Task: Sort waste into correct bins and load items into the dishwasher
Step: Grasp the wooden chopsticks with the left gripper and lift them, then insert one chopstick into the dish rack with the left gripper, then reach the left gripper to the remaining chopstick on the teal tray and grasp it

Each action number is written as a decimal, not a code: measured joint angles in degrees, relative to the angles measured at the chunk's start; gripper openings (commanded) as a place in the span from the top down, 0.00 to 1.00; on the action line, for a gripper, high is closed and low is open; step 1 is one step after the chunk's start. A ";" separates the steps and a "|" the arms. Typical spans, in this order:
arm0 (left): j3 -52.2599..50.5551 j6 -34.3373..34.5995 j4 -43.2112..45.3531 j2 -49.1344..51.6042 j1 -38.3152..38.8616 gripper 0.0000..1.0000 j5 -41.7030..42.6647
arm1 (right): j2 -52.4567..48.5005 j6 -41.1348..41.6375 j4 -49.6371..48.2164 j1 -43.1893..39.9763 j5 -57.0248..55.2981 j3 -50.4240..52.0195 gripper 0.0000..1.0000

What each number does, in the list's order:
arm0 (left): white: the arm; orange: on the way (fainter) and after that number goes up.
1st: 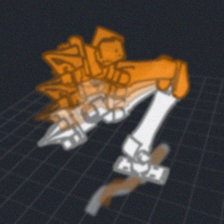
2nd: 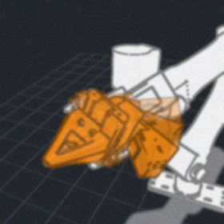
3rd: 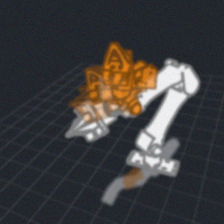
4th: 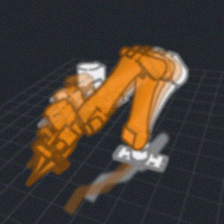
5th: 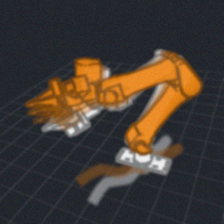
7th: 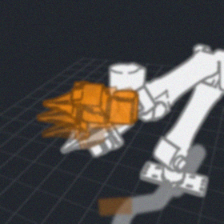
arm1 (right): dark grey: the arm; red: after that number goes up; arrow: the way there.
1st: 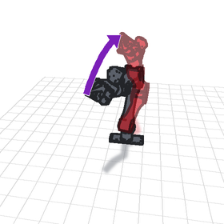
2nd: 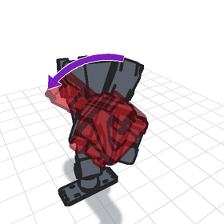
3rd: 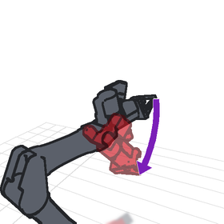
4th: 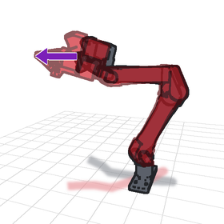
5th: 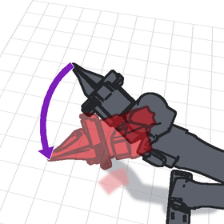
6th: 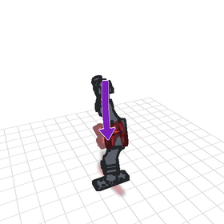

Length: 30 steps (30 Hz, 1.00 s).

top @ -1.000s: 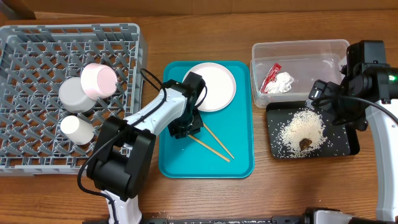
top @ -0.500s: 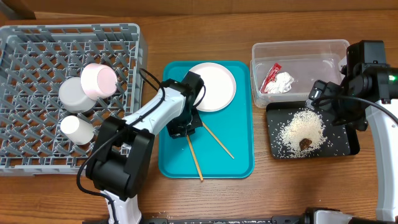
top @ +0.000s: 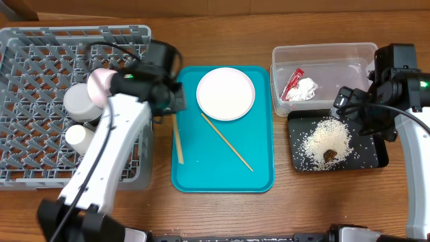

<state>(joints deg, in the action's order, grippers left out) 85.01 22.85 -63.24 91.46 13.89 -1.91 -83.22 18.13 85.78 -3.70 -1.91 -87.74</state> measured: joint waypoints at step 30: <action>0.07 -15.04 3.65 5.29 -7.87 0.27 13.38 | 0.00 0.00 -0.07 0.00 0.24 0.00 0.00</action>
<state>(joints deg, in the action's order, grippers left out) 85.08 7.81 -59.59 96.75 6.02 11.46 -83.22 18.13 85.71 -3.70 -1.67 -87.74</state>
